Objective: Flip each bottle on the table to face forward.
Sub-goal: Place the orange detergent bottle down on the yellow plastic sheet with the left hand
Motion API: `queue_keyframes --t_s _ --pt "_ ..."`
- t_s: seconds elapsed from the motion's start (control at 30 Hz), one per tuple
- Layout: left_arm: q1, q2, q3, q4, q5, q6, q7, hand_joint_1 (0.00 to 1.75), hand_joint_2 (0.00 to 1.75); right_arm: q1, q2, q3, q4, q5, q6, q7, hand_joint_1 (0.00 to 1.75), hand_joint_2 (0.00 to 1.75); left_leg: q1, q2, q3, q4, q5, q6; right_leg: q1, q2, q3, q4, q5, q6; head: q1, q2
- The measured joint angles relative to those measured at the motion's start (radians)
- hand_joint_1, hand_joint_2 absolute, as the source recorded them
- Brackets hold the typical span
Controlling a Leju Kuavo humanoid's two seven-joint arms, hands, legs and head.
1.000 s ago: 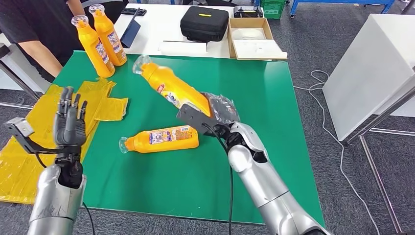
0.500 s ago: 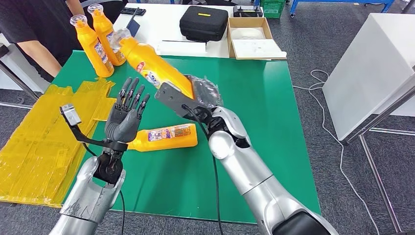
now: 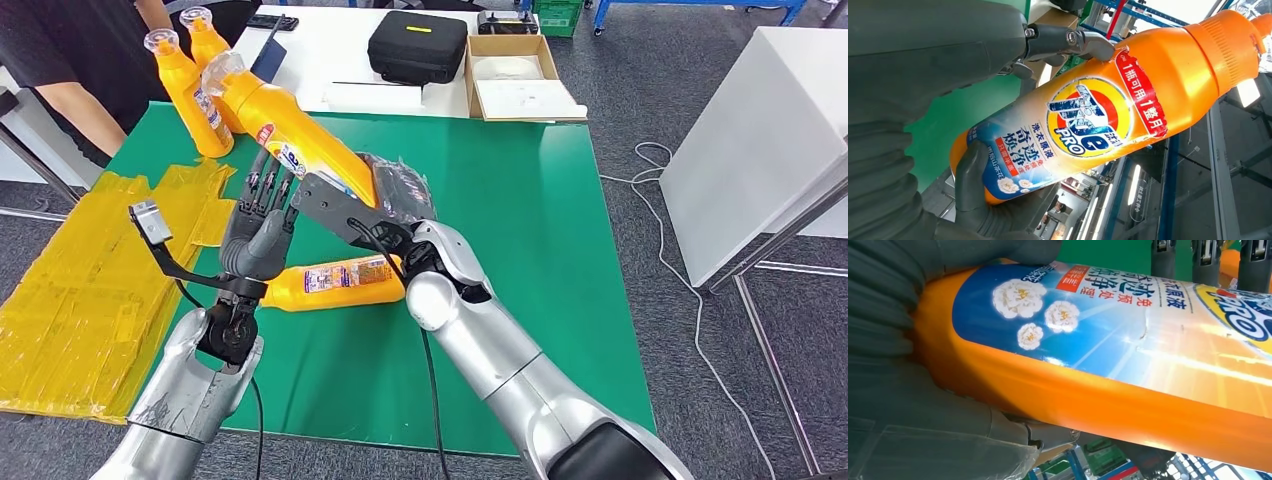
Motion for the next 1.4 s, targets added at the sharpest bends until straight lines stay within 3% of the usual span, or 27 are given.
queue_keyframes --t_s 0.13,0.37,0.73,0.77,0.87,0.9,1.4 --pt "-0.016 0.001 0.005 0.015 0.015 0.022 -0.006 0.00 1.75 -0.002 0.006 0.063 -0.004 -0.052 0.001 0.021 1.74 1.75 0.000 0.001 0.000 0.000 0.000 0.000 0.000 0.001 0.000 0.000 0.000 0.000 0.000 0.000" --pt "-0.066 0.021 0.047 0.090 0.050 0.020 -0.003 0.00 1.75 0.005 0.013 0.274 -0.032 -0.147 -0.035 0.079 1.75 1.75 0.001 0.001 0.000 0.000 0.000 0.000 0.000 0.000 -0.002 0.000 0.000 0.000 0.000 0.000" --pt "-0.080 0.048 0.098 0.185 0.056 -0.035 0.003 0.00 1.75 0.027 0.005 0.339 -0.032 -0.063 -0.039 0.103 1.74 1.75 0.001 0.001 -0.002 0.000 0.000 0.000 0.000 0.001 -0.001 0.000 0.000 0.000 0.000 0.000" --pt "-0.080 0.049 0.104 0.190 0.058 -0.040 0.004 0.09 1.75 0.030 0.005 0.342 -0.032 -0.056 -0.038 0.103 1.74 1.75 0.001 0.000 -0.002 0.000 0.000 0.000 0.000 0.001 -0.001 0.000 0.000 0.000 0.000 0.000" --pt "-0.079 0.050 0.122 0.202 0.061 -0.055 0.013 1.37 1.75 0.036 0.005 0.349 -0.032 -0.044 -0.037 0.104 1.74 1.75 0.001 0.000 -0.002 0.000 0.000 0.000 0.000 0.001 -0.002 0.000 0.000 0.000 0.000 0.000" --pt "-0.079 0.050 0.127 0.204 0.062 -0.060 0.019 1.72 1.75 0.038 0.005 0.350 -0.031 -0.041 -0.036 0.104 1.75 1.75 0.001 0.000 -0.002 0.000 0.000 0.000 0.000 0.001 -0.002 0.000 0.000 0.000 0.000 0.000" --pt "-0.080 0.050 0.175 0.244 0.091 -0.129 0.069 1.75 1.75 0.051 0.007 0.351 -0.007 -0.019 -0.034 0.083 1.74 1.75 0.001 0.001 -0.001 0.000 0.000 0.000 0.000 0.001 -0.002 0.000 0.000 0.000 0.000 0.000"
